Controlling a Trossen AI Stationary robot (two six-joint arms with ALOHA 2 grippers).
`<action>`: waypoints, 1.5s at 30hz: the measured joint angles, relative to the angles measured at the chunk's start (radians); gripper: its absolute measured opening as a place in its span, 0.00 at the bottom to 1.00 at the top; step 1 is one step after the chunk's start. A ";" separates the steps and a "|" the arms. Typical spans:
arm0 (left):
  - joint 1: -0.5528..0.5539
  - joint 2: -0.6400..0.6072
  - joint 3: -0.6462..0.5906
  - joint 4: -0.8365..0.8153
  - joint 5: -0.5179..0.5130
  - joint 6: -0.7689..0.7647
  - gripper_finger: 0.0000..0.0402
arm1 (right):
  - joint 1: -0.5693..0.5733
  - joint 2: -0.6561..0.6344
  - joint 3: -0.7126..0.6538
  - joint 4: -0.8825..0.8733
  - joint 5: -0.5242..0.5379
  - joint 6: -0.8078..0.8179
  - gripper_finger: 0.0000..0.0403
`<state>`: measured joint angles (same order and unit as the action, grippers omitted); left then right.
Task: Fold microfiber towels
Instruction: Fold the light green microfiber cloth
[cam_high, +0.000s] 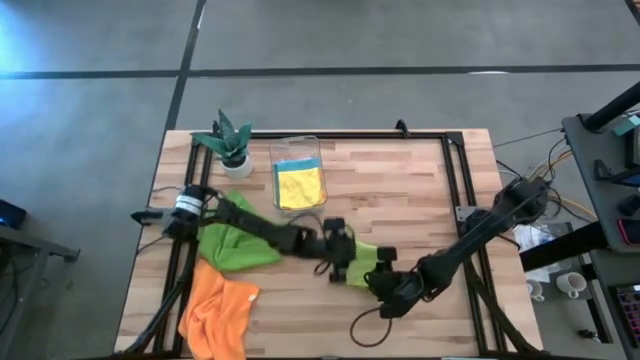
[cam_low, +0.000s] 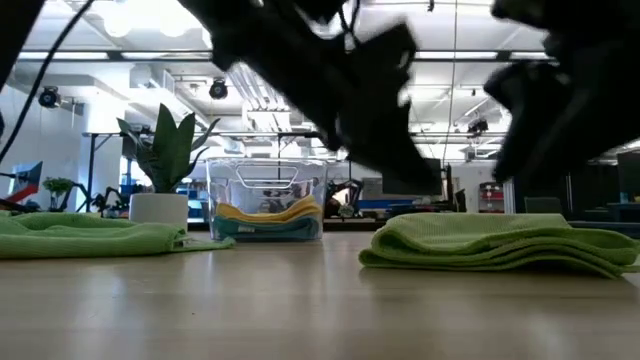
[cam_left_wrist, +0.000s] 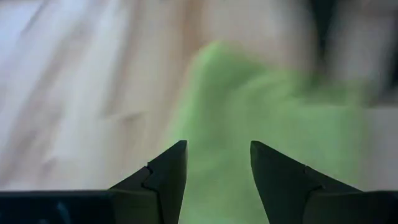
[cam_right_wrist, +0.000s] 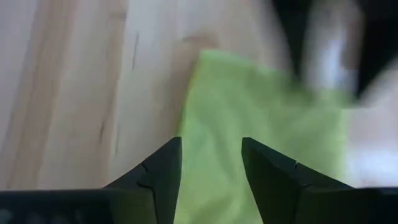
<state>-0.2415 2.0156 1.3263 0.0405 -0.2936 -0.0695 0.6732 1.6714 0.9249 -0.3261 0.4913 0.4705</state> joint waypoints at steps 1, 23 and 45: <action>0.020 0.000 -0.002 -0.008 -0.003 0.005 0.40 | 0.002 0.028 0.000 0.020 -0.017 0.010 0.40; -0.036 0.077 0.017 0.021 0.086 -0.206 0.40 | 0.078 -0.208 -0.015 -0.277 -0.051 0.110 0.25; -0.099 0.120 -0.027 0.076 0.048 -0.237 0.40 | -0.209 0.018 -0.478 0.920 0.009 -0.226 0.02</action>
<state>-0.3409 2.1352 1.2995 0.1162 -0.2457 -0.3064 0.4643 1.6890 0.4465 0.5934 0.4998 0.2443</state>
